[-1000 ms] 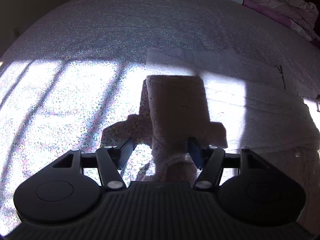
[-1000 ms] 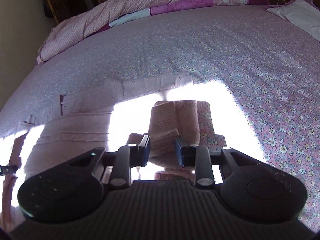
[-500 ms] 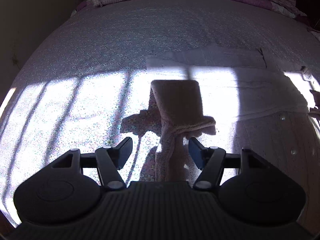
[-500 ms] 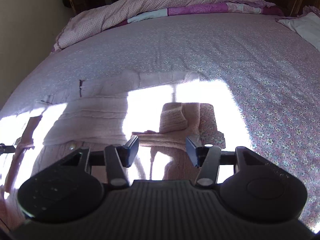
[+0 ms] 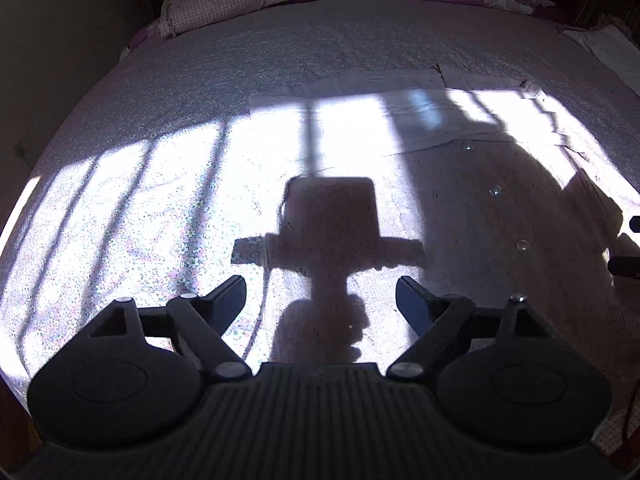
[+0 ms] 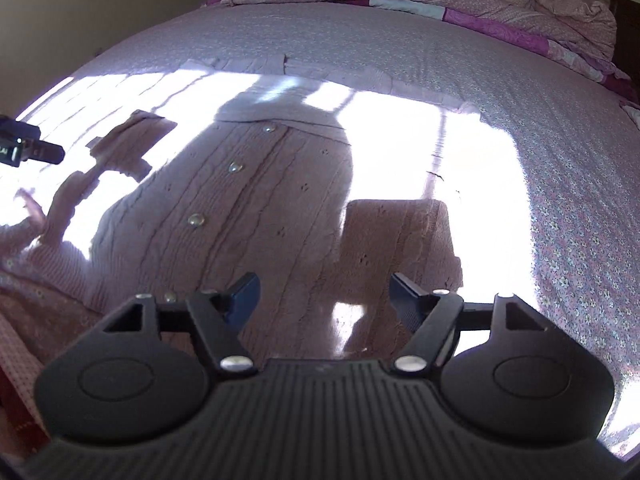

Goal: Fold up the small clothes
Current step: 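Move the right gripper to the ribbed hem and close on it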

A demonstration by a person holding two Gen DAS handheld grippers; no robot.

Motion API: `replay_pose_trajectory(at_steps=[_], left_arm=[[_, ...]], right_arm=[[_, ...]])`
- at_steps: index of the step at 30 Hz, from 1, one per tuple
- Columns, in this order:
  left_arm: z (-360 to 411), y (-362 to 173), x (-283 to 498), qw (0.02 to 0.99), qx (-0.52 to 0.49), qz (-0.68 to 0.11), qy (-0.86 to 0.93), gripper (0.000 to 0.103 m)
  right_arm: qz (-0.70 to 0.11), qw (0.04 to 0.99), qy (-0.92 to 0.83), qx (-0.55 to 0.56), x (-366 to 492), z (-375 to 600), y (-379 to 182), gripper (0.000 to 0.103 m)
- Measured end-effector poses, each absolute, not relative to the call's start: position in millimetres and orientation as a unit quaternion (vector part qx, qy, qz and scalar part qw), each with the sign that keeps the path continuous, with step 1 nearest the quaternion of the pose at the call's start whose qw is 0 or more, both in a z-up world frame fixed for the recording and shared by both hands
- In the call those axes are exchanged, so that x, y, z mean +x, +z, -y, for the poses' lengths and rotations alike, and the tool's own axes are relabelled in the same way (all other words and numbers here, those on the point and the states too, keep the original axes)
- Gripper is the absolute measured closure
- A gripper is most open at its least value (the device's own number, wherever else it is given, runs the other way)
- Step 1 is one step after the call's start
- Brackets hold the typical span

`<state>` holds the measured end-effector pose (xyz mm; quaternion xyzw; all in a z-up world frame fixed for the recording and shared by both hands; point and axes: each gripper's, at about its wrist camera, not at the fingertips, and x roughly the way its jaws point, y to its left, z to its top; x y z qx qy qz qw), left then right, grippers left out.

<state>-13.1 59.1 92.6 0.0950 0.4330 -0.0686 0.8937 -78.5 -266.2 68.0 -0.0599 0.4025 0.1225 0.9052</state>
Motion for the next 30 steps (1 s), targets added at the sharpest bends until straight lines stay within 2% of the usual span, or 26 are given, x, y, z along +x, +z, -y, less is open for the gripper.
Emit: replay_pose_trajectory(at_steps=[5, 12, 18, 23, 28, 29, 30], left_arm=[[-47, 69, -36, 0.877, 0.119, -0.456, -0.09, 0.016], [-32, 41, -65, 0.86, 0.21, -0.446, -0.131, 0.016], [-34, 19, -61, 0.846, 0.185, -0.482, -0.129, 0.016], [-36, 14, -59, 0.847, 0.171, -0.486, -0.128, 0.016], [-35, 16, -59, 0.849, 0.164, -0.484, -0.131, 0.016], [-35, 16, -59, 0.85, 0.164, -0.484, -0.132, 0.016], [-34, 17, -58, 0.85, 0.163, -0.483, -0.133, 0.016]], right_arm=[[-0.439, 0.879, 0.158, -0.102, -98, 252, 49, 0.029], [-0.454, 0.832, 0.202, -0.247, -120, 225, 26, 0.029], [-0.46, 0.813, 0.195, -0.3, -112, 211, 5, 0.029], [-0.43, 0.808, 0.197, -0.352, -113, 197, -5, 0.028], [-0.418, 0.821, 0.188, -0.341, -110, 198, -9, 0.03], [-0.416, 0.824, 0.187, -0.336, -110, 199, -9, 0.032], [-0.412, 0.827, 0.183, -0.335, -111, 200, -8, 0.04]])
